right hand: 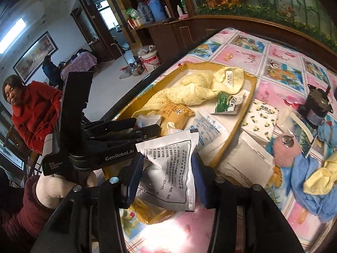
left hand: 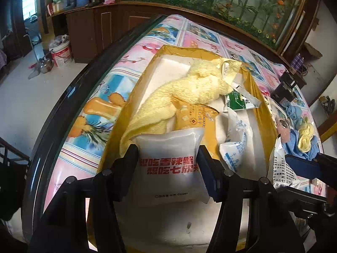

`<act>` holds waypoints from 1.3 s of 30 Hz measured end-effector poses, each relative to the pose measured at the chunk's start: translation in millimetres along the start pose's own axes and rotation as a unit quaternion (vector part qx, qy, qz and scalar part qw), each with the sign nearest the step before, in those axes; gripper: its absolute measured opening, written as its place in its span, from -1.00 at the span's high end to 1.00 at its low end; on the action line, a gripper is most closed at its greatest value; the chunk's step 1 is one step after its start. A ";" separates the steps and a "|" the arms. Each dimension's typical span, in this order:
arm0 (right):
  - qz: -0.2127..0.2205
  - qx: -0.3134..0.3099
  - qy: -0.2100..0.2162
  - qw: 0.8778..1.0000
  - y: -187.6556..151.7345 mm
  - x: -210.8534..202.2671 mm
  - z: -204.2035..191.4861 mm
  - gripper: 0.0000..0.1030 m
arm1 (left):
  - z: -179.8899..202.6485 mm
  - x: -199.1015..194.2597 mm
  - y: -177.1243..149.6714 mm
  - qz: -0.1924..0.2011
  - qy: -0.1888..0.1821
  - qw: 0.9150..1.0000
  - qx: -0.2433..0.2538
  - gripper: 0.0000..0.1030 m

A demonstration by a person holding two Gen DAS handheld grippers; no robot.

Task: Organize soft objects
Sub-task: 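Carry the bag and sheet into the yellow tray and open both grippers, then reach the right gripper toward the yellow towel on the blue towel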

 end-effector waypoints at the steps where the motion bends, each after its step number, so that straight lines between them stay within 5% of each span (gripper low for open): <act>1: -0.001 -0.002 0.001 1.000 1.4 4.0 -2.1 0.11 | -1.0 -1.1 -1.1 0.005 0.011 1.000 0.007 -0.13; 8: -0.025 -0.008 -0.013 1.000 -2.9 22.1 -3.4 0.11 | 14.4 5.6 -19.5 -0.011 0.085 0.991 0.104 -0.19; 18: -0.021 -0.011 0.004 1.000 -14.8 25.6 -23.4 0.09 | -1.2 -11.1 -37.2 -0.004 0.086 0.991 0.105 -0.21; 21: -0.012 0.007 0.028 1.000 -11.5 25.2 -22.0 -0.11 | -2.6 -13.9 -39.0 -0.006 0.077 0.991 0.109 -0.21; 27: 0.064 0.092 0.071 0.991 -2.5 -31.3 30.2 -0.14 | -14.1 -52.9 -33.3 0.020 0.024 0.999 0.039 -0.20; 33: 0.099 0.139 -0.021 0.985 -33.1 -85.5 112.7 -0.17 | 7.1 -101.8 -29.4 0.084 -0.069 0.994 0.004 -0.20; 39: 0.070 0.225 -0.096 0.967 -72.1 -98.9 207.0 -0.17 | 80.2 -102.7 -40.9 0.072 -0.148 0.985 0.049 -0.21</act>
Point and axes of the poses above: each gripper's, at about its wrist camera, not at the fingertips, and x roughly the way its jaws point, z to its right, y to its top, the point moved 1 cm from there along x, roughly the way its jaws point, and after that the axes turned 8 degrees about -y, right-handed, at the moved point
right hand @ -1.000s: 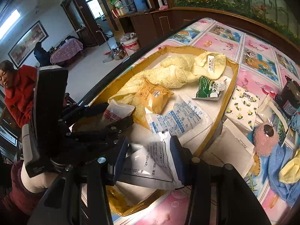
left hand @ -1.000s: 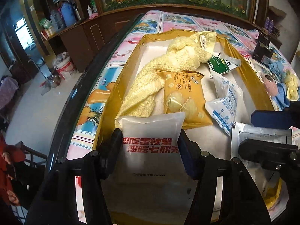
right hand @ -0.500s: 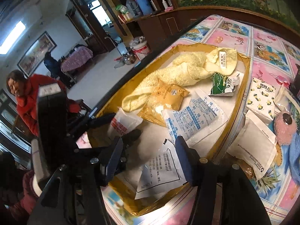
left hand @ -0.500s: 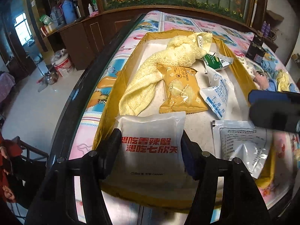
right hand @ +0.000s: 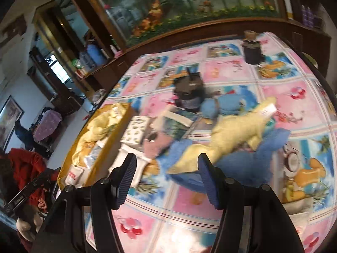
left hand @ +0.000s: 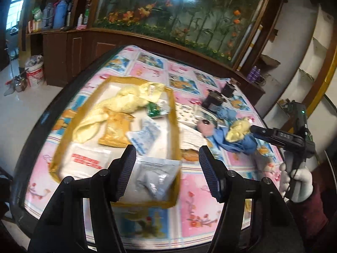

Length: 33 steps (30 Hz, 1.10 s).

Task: Organize soft objects
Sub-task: 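Reach the right gripper toward the yellow towel on the blue towel, then lift the yellow towel with the right gripper and pass it to the left gripper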

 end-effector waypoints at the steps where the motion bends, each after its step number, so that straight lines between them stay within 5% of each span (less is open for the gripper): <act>1: -0.003 0.006 -0.011 1.000 -0.8 0.7 10.8 -0.17 | 12.1 9.3 -4.3 -0.012 -0.011 1.000 0.006 -0.21; 8: -0.011 0.022 -0.044 0.999 0.7 10.2 40.1 -0.18 | 58.5 58.1 -32.3 -0.084 -0.053 0.995 0.026 -0.21; 16: -0.054 0.038 -0.084 0.994 35.3 62.7 27.8 -0.18 | 57.9 57.3 -38.0 -0.088 -0.051 0.995 0.020 -0.21; 19: -0.047 0.048 -0.077 0.995 40.4 75.6 26.5 -0.17 | 55.2 58.1 -38.8 -0.091 -0.046 0.995 0.021 -0.21; 22: -0.031 0.040 -0.056 0.997 40.2 70.8 22.5 0.17 | 53.3 60.4 -40.9 -0.097 -0.043 0.994 0.023 -0.21; 33: -0.008 0.043 0.027 0.999 25.9 20.0 30.6 0.17 | 76.2 86.1 -45.1 -0.124 -0.069 0.989 0.051 -0.21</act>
Point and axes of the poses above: each gripper's, at about its wrist camera, not at the fingertips, and x roughly the way its jaws point, z to its right, y to its top, the point moved 1 cm from there along x, roughly the way its jaws point, and after that the axes turned 8 degrees about -y, right-handed, at the moved point
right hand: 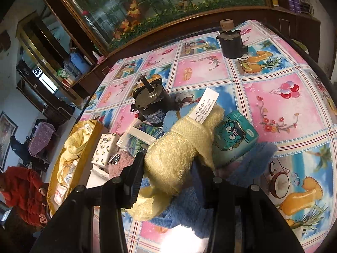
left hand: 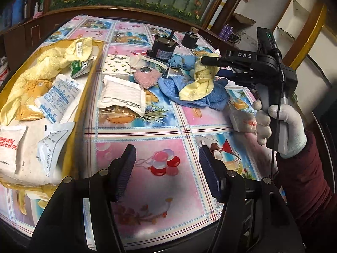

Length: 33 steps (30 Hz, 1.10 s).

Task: Organize soft objects
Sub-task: 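Lift the yellow towel with the right gripper and pass it to the left gripper, then hold the yellow towel with left while right grasps the white red-print bag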

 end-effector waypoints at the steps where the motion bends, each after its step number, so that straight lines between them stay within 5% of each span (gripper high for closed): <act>1: -0.006 0.004 0.024 1.000 -1.0 -3.6 0.9 0.17 | 2.0 2.5 0.6 -0.001 -0.004 1.000 0.001 -0.21; 7: -0.081 -0.074 0.124 0.986 -33.7 -5.0 -40.3 0.12 | 8.4 12.1 0.1 -0.009 -0.009 1.000 0.002 -0.21; 11: -0.093 -0.096 0.141 0.981 -47.6 -5.4 -55.6 0.10 | 9.3 12.1 -2.3 -0.014 -0.005 1.000 0.002 -0.21; 18: -0.012 -0.074 0.045 0.996 -28.5 -49.1 -0.4 -0.03 | 13.7 18.5 -5.2 -0.024 -0.016 1.000 0.001 -0.21; 23: -0.020 -0.080 -0.040 0.996 -39.7 -55.2 35.6 -0.06 | 20.8 36.6 4.0 -0.030 -0.005 0.999 0.014 -0.21; 28: -0.038 -0.123 -0.069 0.989 -62.6 -55.1 40.7 -0.06 | 23.9 59.3 18.7 -0.047 0.015 0.998 0.030 -0.21; 33: -0.050 -0.241 -0.103 0.964 -77.7 -55.1 31.1 -0.28 | 31.7 76.1 24.6 -0.056 0.007 0.998 0.027 -0.21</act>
Point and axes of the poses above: each gripper's, at about its wrist camera, not at the fingertips, and x roughly the way its jaws point, z to its right, y to its top, the point moved 1 cm from there along x, roughly the way its jaws point, and after that the axes turned 8 degrees about -y, right-handed, at the moved point
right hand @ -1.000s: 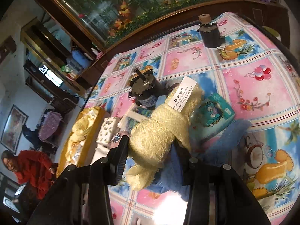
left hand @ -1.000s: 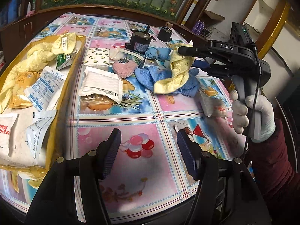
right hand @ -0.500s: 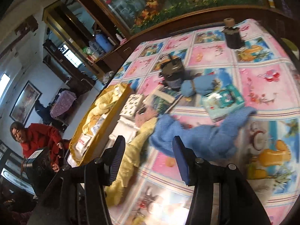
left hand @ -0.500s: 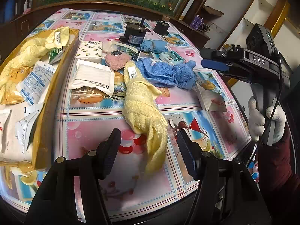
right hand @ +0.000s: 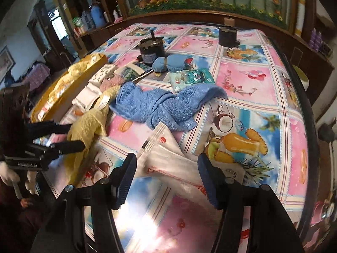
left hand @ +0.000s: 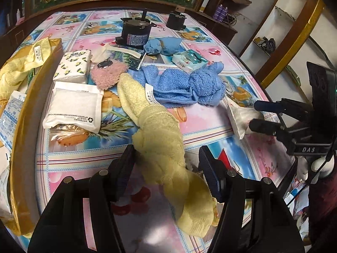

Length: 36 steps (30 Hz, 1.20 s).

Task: Organize soft objects
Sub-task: 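Hold the yellow towel with left while right grasps the white red-print bag, then carry the towel and bag over the yellow tray and open both grippers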

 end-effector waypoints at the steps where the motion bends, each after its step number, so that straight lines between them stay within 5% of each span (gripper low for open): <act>1: -0.006 -0.024 -0.011 1.000 -0.6 2.1 -2.8 -0.34 | 0.5 3.9 2.2 -0.001 -0.002 1.000 -0.003 -0.21; 10: -0.047 -0.137 -0.054 0.988 -0.1 37.3 -10.3 -0.36 | -1.5 24.2 22.1 -0.006 0.016 1.000 -0.018 -0.21; 15: -0.046 -0.081 -0.014 0.996 3.1 44.9 2.8 -0.35 | 6.4 31.5 21.0 -0.001 0.055 0.998 0.021 -0.21; 18: -0.038 -0.066 -0.010 0.997 -3.8 38.4 1.4 -0.07 | 10.4 34.4 17.5 0.006 0.072 0.996 0.044 -0.18; 19: -0.037 -0.060 -0.013 0.997 -6.0 35.9 0.9 0.05 | 10.6 34.6 17.3 0.009 0.078 0.996 0.048 0.09; 21: -0.035 -0.043 -0.006 0.998 -11.1 30.9 0.7 0.09 | 7.3 32.3 17.9 0.015 0.058 0.997 0.038 0.21; 29: -0.018 0.030 0.052 0.998 -20.4 4.1 -1.8 0.18 | -1.9 -16.5 8.7 0.065 0.014 0.998 -0.002 0.21; 36: 0.008 0.021 0.104 0.994 -2.3 -22.0 -42.2 0.18 | -26.9 -86.3 -8.0 0.113 0.010 0.993 -0.033 0.21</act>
Point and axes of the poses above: each gripper's, at about its wrist camera, not at the fingertips, and x roughly the way its jaws point, z to its right, y to its top, the point moved 1 cm from there along x, roughly the way its jaws point, and after that the axes turned 8 degrees about -y, right-handed, at the moved point
